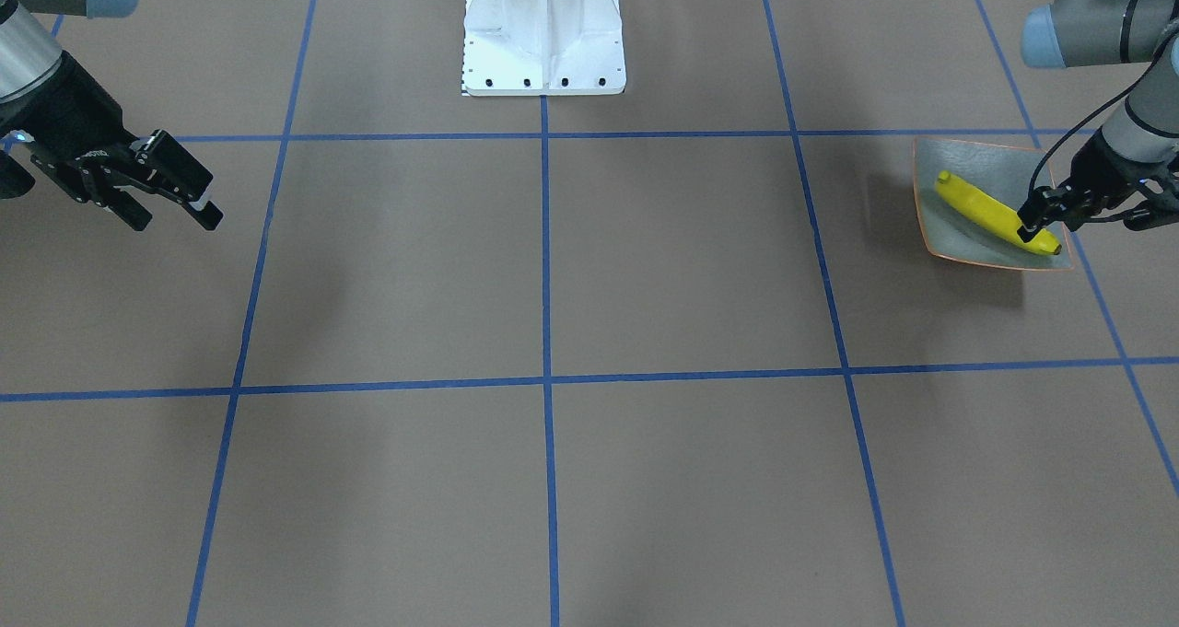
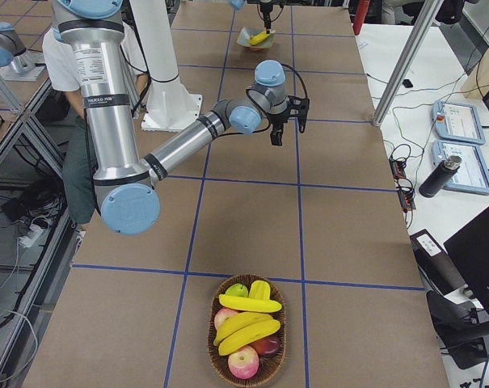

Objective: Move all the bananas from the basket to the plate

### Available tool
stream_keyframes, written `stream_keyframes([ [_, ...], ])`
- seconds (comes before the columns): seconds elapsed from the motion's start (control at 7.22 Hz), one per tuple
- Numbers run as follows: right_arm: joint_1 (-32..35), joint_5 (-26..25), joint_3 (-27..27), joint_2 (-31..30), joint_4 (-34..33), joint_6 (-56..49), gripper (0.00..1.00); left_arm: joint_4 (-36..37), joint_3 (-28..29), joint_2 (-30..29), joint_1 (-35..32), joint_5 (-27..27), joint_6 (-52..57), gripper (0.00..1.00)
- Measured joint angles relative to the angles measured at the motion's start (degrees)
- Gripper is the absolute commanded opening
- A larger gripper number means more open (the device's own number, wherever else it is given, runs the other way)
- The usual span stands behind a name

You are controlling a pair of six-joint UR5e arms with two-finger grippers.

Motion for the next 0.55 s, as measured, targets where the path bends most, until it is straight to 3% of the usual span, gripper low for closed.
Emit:
stream_keyframes([
  [0.55, 3.3, 0.7, 2.5, -6.0, 0.0, -5.1, 1.0, 0.6, -3.7, -1.2, -0.2, -7.5, -0.2, 0.8],
])
